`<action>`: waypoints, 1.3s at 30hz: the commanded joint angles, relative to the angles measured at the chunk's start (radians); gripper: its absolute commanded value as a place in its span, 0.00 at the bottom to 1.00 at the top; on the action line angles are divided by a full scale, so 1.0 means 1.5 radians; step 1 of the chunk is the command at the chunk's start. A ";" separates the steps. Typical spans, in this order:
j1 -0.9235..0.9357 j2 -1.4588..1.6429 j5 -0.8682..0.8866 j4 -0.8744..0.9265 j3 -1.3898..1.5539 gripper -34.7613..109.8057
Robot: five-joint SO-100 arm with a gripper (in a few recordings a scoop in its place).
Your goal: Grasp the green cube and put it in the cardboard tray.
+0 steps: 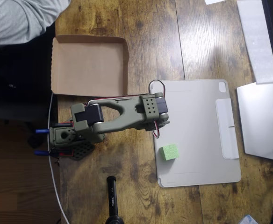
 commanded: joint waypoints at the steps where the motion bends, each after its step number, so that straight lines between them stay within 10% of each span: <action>1: -0.022 0.033 0.035 0.084 -0.052 0.24; 39: -0.018 0.041 0.035 0.071 -0.051 0.24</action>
